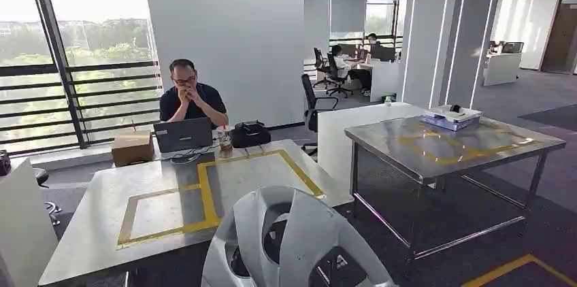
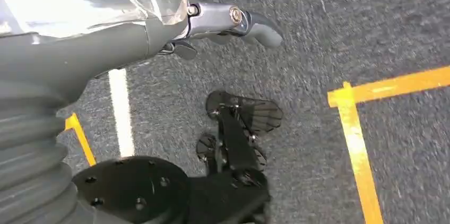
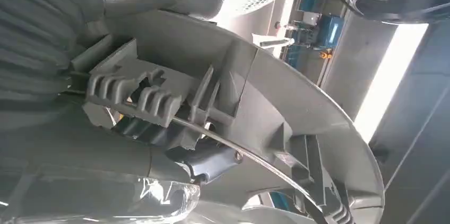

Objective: Take the parts from the cabinet and place them on the table.

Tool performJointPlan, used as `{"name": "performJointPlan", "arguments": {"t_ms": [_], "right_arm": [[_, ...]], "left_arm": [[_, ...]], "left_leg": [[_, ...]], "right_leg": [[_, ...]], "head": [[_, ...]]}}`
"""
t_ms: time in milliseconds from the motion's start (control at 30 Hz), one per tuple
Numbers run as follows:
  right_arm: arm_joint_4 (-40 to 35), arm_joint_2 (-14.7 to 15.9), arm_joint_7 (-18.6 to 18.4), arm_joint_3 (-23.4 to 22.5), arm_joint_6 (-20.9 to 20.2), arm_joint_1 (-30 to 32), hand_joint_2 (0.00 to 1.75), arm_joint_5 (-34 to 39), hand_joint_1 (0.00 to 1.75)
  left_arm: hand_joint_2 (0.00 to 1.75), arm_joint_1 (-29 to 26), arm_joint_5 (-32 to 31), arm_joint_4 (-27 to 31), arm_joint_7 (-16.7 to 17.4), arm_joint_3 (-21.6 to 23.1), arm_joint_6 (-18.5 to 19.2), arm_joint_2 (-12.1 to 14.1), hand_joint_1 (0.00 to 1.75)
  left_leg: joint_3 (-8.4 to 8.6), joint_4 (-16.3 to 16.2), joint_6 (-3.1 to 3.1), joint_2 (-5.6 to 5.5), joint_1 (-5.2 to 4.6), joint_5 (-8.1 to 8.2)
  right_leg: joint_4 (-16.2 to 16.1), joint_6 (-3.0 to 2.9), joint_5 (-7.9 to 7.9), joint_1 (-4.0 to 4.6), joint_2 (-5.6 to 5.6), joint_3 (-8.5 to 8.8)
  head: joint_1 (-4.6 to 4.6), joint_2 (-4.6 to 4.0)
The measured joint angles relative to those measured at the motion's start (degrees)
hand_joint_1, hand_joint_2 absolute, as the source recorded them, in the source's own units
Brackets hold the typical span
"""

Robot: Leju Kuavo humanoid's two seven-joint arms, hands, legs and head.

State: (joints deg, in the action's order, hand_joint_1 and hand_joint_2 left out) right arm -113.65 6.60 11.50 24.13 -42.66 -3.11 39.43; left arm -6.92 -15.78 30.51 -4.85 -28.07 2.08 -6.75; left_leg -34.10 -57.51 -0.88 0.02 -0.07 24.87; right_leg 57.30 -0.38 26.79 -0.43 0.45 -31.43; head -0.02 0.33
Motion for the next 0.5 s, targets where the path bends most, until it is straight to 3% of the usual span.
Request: {"name": "performJointPlan", "arguments": {"t_ms": [100, 167, 200, 267, 300, 333, 367, 400, 467, 500], "right_arm": [[-0.02, -0.02, 0.0, 0.02, 0.0, 0.02, 1.75, -0.02, 1.75], [-0.18, 0.0, 0.0, -0.02, 0.04, 0.09, 1.75, -0.02, 1.75], [-0.22, 0.0, 0.0, -0.04, 0.04, -0.09, 1.75, 0.0, 1.75], [-0.22, 0.04, 0.0, -0.07, 0.02, 0.0, 1.75, 0.02, 1.75], [-0.2, 0.09, -0.06, -0.02, 0.02, 0.08, 1.75, -0.02, 1.75], [-0.18, 0.15, -0.11, -0.02, 0.02, 0.21, 1.75, -0.04, 1.75], [-0.18, 0.24, -0.11, -0.02, 0.02, 0.29, 1.75, -0.04, 1.75], [-0.18, 0.28, -0.11, -0.02, 0.02, 0.28, 1.75, -0.04, 1.75], [-0.2, 0.31, -0.11, -0.02, 0.02, 0.25, 1.75, -0.04, 1.75], [-0.18, 0.29, -0.11, -0.02, -0.02, 0.25, 1.75, -0.04, 1.75]], "left_arm": [[1.75, -0.08, -0.02, 0.02, -0.07, -0.24, -0.02, 0.0, 0.0], [1.75, -0.1, -0.02, 0.04, -0.13, -0.28, 0.0, -0.13, 0.0], [1.75, -0.02, -0.02, 0.04, -0.13, -0.3, -0.02, -0.13, 0.0], [1.75, 0.05, -0.02, 0.04, -0.13, -0.33, -0.02, -0.16, 0.0], [1.75, 0.01, -0.02, 0.04, -0.13, -0.33, -0.02, -0.18, 0.0], [1.75, -0.05, -0.02, 0.04, -0.13, -0.33, -0.02, -0.2, 0.0], [1.75, -0.08, -0.02, 0.04, -0.13, -0.33, -0.02, -0.24, 0.0], [1.75, -0.09, -0.02, 0.04, -0.13, -0.33, -0.02, -0.27, 0.0], [1.75, -0.08, -0.02, 0.04, -0.13, -0.35, 0.0, -0.31, 0.0], [1.75, -0.04, -0.02, 0.04, -0.11, -0.35, -0.02, -0.27, 0.0]], "left_leg": [[-0.07, 0.08, -0.53, -0.06, -0.49, 0.29], [1.79, 1.87, -1.11, -0.09, 0.08, -0.44], [2.05, 2.07, -1.48, 0.0, 0.22, -0.34], [2.3, 2.05, -1.78, -0.05, 0.12, 0.04], [2.42, 2.02, -1.76, -0.09, 0.09, 0.24], [2.65, 2.01, -1.7, -0.17, 0.09, 0.45], [3.04, 1.99, -1.57, -0.3, 0.11, 0.75], [3.48, 1.94, -1.38, -0.43, 0.16, 1.09], [4.32, 1.39, -0.8, -0.51, 0.22, 2.18], [3.79, 0.75, -0.28, -0.51, -0.37, 2.95]], "right_leg": [[-0.46, 0.86, 0.14, -0.58, 0.04, 0.04], [0.65, 1.19, 0.67, -0.35, -0.23, -0.2], [3.56, 0.91, 2.04, -0.41, -0.2, -1.69], [13.26, 0.62, 5.53, -0.51, -0.21, -7.24], [17.29, 0.81, 6.47, -0.51, -0.21, -9.77], [18.49, 1.18, 6.15, -0.56, -0.22, -10.93], [16.62, 1.78, 4.67, -0.65, -0.23, -10.48], [12.57, 2.4, 2.41, -0.76, -0.25, -8.8], [1.47, 3.29, -2.54, -1.01, -0.51, -3.76], [0.36, 2.5, -2.52, -0.73, -0.52, -2.76]], "head": [[-0.13, 0.02], [-0.02, 0.09], [0.04, 0.02], [0.24, 0.02], [0.28, 0.02], [0.35, 0.04], [0.37, 0.02], [0.39, 0.04], [0.48, 0.02], [0.64, 0.0]]}}
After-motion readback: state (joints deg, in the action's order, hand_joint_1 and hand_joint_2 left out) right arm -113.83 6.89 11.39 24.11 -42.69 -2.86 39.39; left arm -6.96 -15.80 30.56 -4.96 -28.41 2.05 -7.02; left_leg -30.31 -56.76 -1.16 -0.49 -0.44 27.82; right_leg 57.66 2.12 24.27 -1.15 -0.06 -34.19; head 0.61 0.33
